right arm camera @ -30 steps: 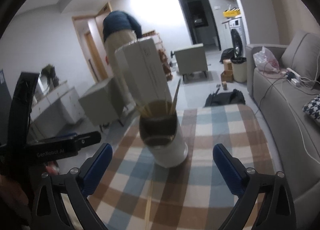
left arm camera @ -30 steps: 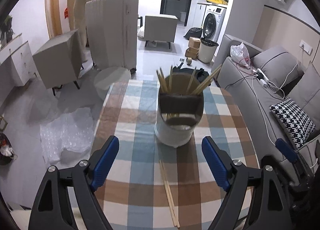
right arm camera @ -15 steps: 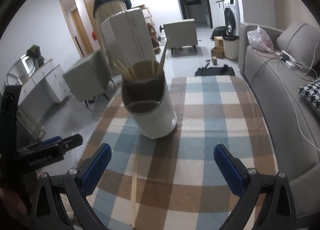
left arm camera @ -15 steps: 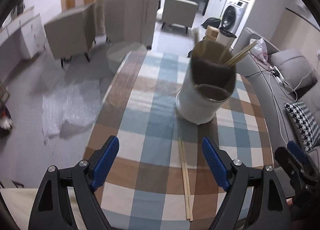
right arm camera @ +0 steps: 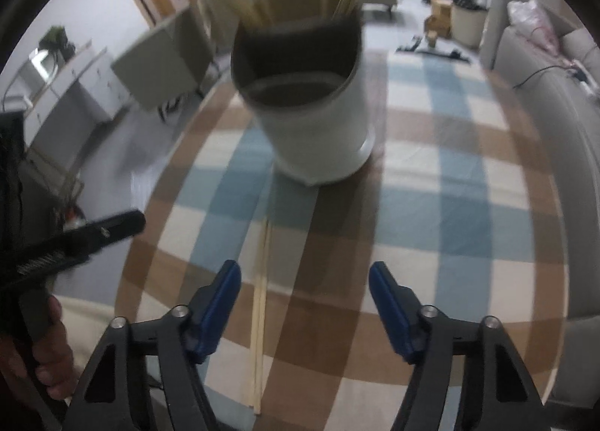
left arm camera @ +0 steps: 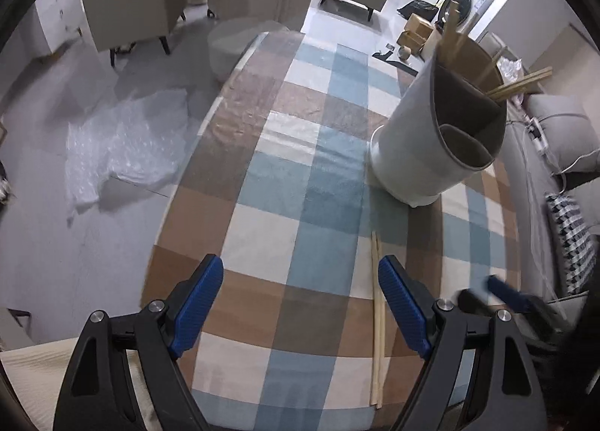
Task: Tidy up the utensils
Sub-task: 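Move both open tools away from the holder toward the remaining chopsticks, then lower the right tool onto the remaining chopsticks and close on one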
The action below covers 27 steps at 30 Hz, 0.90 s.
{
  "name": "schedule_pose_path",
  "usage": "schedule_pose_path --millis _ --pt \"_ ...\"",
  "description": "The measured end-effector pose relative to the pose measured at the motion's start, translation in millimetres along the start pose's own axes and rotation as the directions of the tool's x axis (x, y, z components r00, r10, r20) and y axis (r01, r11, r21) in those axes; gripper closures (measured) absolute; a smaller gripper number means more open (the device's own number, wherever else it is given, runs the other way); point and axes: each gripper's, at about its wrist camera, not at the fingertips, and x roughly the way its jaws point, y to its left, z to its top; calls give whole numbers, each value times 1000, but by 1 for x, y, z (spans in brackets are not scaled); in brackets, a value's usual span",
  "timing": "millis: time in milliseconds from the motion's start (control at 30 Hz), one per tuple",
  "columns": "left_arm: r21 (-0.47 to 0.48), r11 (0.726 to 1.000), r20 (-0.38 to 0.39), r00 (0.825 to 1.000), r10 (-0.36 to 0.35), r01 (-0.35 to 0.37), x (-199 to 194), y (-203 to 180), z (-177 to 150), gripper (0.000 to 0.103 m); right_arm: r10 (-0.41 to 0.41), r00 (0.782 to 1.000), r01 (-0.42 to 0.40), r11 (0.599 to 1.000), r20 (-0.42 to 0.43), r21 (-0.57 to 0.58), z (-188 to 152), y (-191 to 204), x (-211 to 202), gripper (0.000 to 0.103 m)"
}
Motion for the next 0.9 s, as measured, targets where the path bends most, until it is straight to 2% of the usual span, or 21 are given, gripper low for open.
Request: schedule_pose_path --millis 133,233,467,567,733,900 --pt "-17 1000 -15 1000 -4 4 3 8 4 22 -12 997 8 999 -78 -49 5 10 30 48" --pt "-36 999 -35 999 -17 15 6 14 5 22 -24 990 13 997 -139 -82 11 17 54 61" --pt "-75 997 -57 998 -17 12 12 27 10 22 -57 974 30 992 -221 -125 21 22 85 75" --pt "-105 994 -67 997 -23 16 15 34 11 22 -49 973 16 989 -225 -146 24 25 86 77" --pt "-124 992 -94 995 -19 7 21 40 9 22 -66 964 21 984 -259 -175 28 30 91 76" --pt "-138 990 -87 996 -13 1 18 44 11 22 -81 958 20 976 -276 -218 32 36 95 77"
